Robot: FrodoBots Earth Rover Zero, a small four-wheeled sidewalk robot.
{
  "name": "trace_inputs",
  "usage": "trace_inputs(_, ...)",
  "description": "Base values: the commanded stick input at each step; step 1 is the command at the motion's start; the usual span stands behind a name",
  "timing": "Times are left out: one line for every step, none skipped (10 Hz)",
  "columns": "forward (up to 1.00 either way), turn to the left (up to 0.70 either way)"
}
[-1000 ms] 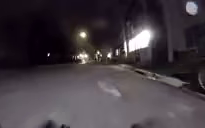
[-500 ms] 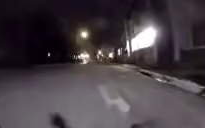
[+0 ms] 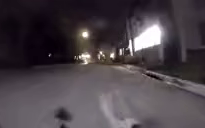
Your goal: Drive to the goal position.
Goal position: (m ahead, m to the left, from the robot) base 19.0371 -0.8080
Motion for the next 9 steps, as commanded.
trace_inputs(1.0, 0.0)
trace_inputs(1.0, 0.0)
trace_inputs(1.0, 0.0)
trace_inputs(1.0, 0.0)
trace_inputs(1.0, 0.0)
trace_inputs(1.0, 0.0)
trace_inputs(1.0, 0.0)
trace_inputs(1.0, 0.0)
trace_inputs(1.0, 0.0)
